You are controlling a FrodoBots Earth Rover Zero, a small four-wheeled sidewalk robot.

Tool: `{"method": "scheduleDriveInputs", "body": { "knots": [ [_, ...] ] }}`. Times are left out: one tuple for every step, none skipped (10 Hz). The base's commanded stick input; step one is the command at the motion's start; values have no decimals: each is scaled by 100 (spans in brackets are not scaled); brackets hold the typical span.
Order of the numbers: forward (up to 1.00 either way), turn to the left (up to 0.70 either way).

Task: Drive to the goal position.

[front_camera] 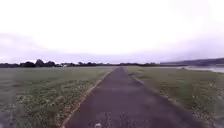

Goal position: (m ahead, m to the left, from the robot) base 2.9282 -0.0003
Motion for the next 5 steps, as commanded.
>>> {"method": "scheduleDriveInputs", "body": {
  "knots": [
    [50,0],
    [50,0],
    [50,0],
    [50,0],
    [50,0]
  ]
}}
